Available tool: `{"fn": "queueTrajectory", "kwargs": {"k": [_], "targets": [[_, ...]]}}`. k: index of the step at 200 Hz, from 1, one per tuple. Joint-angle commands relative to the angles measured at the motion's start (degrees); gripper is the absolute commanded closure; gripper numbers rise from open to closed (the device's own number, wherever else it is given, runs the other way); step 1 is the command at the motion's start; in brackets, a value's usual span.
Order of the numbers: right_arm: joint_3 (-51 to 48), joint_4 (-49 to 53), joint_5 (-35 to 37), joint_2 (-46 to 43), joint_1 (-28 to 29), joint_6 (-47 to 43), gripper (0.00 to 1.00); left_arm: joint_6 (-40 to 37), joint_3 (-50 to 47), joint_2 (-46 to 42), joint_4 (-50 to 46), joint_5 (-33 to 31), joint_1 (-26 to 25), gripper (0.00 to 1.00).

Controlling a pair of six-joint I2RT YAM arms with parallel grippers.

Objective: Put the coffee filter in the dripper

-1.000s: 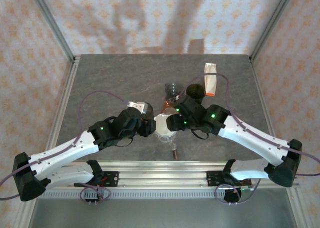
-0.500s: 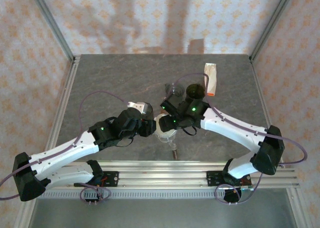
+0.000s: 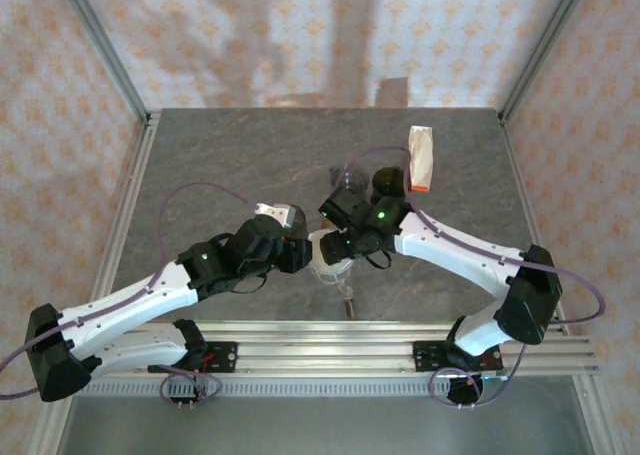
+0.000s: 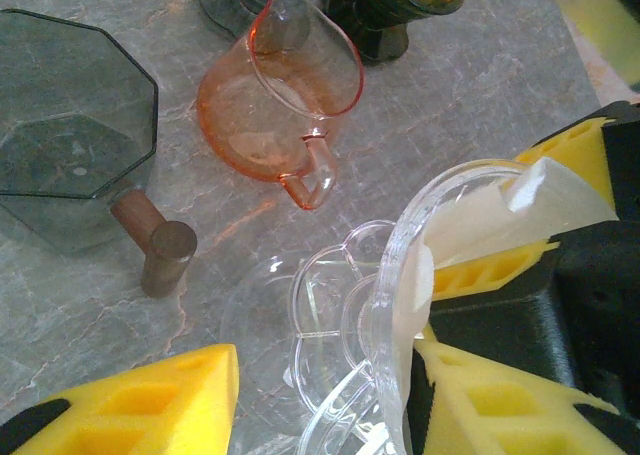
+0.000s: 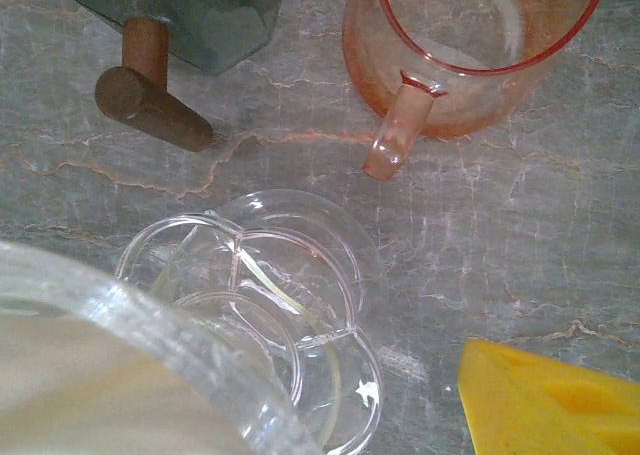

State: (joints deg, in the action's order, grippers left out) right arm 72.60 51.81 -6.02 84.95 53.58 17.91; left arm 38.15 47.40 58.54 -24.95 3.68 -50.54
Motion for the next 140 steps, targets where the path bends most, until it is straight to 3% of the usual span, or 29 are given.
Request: {"fn": "queueTrajectory", "kwargs": {"k": [1,74,140], "targets": [[-1.05,0.33,1.08,0.99,-0.26,-0.85,0.29,0.89,-1.11,-0.28,0.58,-0.2,-0.26,0.52],[-2.81,-0.72,2.19,1.52,-0.23,-0.84,0.29,2.02,-1.31,-0.96,1.46,0.53,-0.28,0.51],[-3.53,-1.35,1.89,1.62,-0.25,-0.35,0.29,2.54,-2.05,-5.45,4.12,-0.11,-0.17,0.3]]}}
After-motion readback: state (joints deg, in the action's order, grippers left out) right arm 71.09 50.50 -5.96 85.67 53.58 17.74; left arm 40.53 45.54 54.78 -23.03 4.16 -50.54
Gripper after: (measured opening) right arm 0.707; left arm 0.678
